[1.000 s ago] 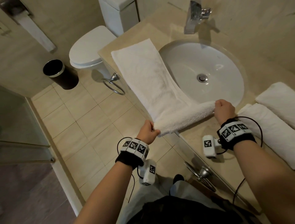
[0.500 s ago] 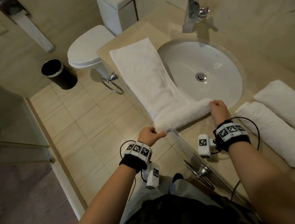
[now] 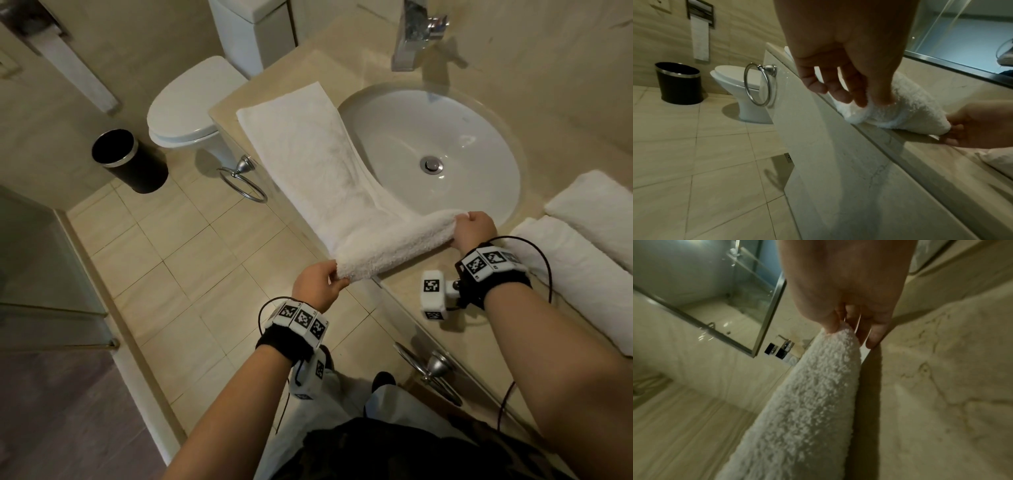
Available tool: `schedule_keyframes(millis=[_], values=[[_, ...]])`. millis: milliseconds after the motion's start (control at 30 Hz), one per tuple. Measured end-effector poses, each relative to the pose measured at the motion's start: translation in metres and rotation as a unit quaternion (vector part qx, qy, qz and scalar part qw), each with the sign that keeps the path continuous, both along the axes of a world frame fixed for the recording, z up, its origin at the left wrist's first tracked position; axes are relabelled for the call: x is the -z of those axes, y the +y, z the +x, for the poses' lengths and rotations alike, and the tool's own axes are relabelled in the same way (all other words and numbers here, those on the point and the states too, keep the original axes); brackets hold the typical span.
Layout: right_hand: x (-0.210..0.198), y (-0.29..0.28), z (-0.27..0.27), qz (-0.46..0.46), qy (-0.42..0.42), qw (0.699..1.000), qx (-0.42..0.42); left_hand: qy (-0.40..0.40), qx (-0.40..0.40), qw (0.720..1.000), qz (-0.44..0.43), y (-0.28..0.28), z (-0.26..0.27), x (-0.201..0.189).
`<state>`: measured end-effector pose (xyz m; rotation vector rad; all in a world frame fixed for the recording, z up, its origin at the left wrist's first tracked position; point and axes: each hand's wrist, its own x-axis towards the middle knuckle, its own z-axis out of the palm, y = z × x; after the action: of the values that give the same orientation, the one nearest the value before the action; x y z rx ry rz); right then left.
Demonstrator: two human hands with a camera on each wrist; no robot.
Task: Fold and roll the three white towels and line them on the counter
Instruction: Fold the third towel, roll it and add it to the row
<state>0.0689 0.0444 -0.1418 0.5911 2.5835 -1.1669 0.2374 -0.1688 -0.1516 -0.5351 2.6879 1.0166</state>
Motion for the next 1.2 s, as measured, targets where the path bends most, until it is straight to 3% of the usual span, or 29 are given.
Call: schedule_keyframes(millis=[67, 133, 233, 300, 467, 667, 933, 1133, 1200], values=[[-0.003, -0.001, 0.0, -0.019, -0.002, 1.0, -0.011, -0.012, -0.002, 1.0, 0.013, 0.0, 0.003, 0.0], [-0.005, -0.001, 0.001, -0.055, 0.005, 0.998, -0.017, -0.01, -0.049, 0.992, 0.114, 0.001, 0.008, 0.001], [-0.003, 0.001, 0.005, -0.057, 0.024, 0.998, -0.021, 0.004, -0.197, 0.929, 0.313, 0.002, 0.008, -0.002], [-0.002, 0.002, 0.009, -0.03, 0.034, 0.998, -0.038, 0.006, -0.222, 0.91, 0.35, 0.002, 0.007, 0.0], [0.002, 0.007, 0.011, -0.004, 0.05, 0.997, -0.064, 0.034, -0.187, 0.918, 0.347, 0.004, 0.011, 0.004], [0.007, 0.009, 0.011, -0.012, 0.055, 0.996, -0.07, 0.075, -0.219, 0.906, 0.356, 0.011, 0.016, 0.003], [0.001, 0.014, 0.012, -0.005, 0.056, 0.995, -0.08, 0.106, -0.267, 0.932, 0.223, 0.021, 0.012, 0.013], [-0.001, 0.01, 0.013, 0.034, 0.051, 0.994, -0.092, 0.073, -0.251, 0.92, 0.293, 0.019, 0.02, 0.015], [-0.009, 0.005, 0.016, 0.065, 0.111, 0.986, -0.104, 0.054, -0.211, 0.932, 0.29, 0.016, 0.024, 0.014]])
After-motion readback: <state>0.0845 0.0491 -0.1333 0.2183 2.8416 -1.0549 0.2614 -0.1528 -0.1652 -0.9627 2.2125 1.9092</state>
